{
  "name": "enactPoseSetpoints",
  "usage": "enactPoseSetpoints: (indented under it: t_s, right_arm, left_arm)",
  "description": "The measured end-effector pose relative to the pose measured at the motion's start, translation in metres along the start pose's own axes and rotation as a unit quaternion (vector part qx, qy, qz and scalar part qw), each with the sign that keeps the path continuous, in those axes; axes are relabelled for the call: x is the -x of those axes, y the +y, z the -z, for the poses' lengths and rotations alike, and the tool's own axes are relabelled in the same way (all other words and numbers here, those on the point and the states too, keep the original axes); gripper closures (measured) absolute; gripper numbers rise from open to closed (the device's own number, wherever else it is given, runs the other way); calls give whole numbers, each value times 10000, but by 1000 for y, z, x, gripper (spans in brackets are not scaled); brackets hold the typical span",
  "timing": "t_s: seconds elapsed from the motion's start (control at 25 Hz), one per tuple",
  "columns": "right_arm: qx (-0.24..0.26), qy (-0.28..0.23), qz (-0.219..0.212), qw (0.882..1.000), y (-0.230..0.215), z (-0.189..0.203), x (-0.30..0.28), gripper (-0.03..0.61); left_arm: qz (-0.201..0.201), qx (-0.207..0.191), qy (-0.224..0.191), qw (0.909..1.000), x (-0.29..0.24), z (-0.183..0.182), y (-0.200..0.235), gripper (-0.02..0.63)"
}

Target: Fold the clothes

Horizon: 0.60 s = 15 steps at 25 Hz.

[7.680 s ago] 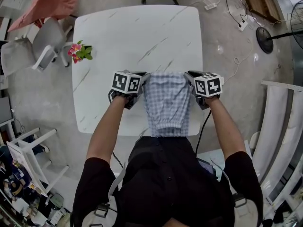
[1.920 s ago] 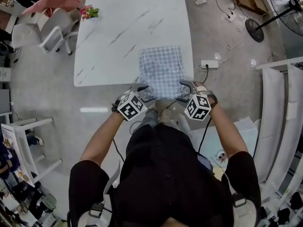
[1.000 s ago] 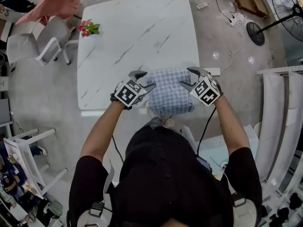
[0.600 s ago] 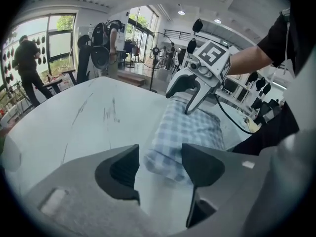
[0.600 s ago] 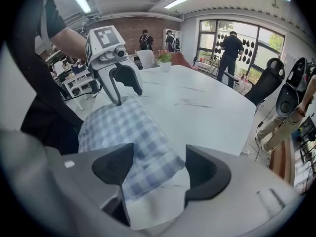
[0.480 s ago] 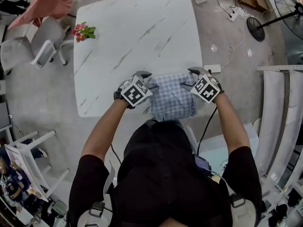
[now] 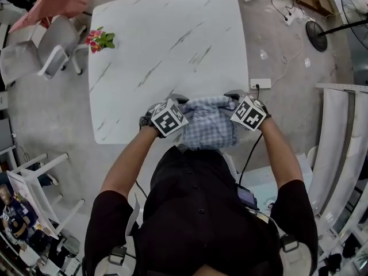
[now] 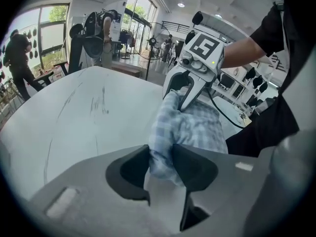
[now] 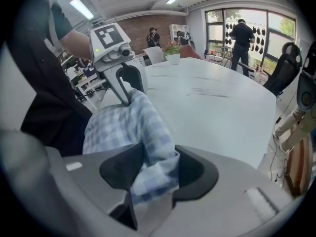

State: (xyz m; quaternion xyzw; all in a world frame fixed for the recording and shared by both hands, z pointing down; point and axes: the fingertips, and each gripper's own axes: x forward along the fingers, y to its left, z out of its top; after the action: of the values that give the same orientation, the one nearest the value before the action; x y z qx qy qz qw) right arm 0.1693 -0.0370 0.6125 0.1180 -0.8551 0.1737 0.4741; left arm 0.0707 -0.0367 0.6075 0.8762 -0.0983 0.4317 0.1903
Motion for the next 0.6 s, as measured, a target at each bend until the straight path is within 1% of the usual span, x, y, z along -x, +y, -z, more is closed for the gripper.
enactPoseSetpoints:
  t_s: [0.08, 0.16, 0.28, 0.4, 0.48, 0.6]
  right_arm:
    - [47, -53, -118, 9999, 7, 1, 0, 422]
    - [25, -117, -171, 9998, 8, 0, 1, 454]
    - [124, -195, -146, 9996, 6, -4, 4, 474]
    - [374, -268, -67, 9989, 1, -15, 10, 480]
    - [474, -399, 5, 9981, -5, -27, 15, 485]
    - [484, -612, 220, 9967, -21, -45, 18, 488]
  left_arm:
    - [-1, 68, 34, 10000, -2, 1, -2, 473]
    - [13, 199, 25, 9998, -2, 2, -1, 489]
    - [-20, 273, 23, 9996, 2, 2, 3, 501]
    - [-130, 150, 110, 9997, 9, -2, 7, 508]
    - [-212, 145, 128, 9996, 14, -4, 15, 512]
    - [-412, 357, -68, 9985, 25, -10, 37, 515]
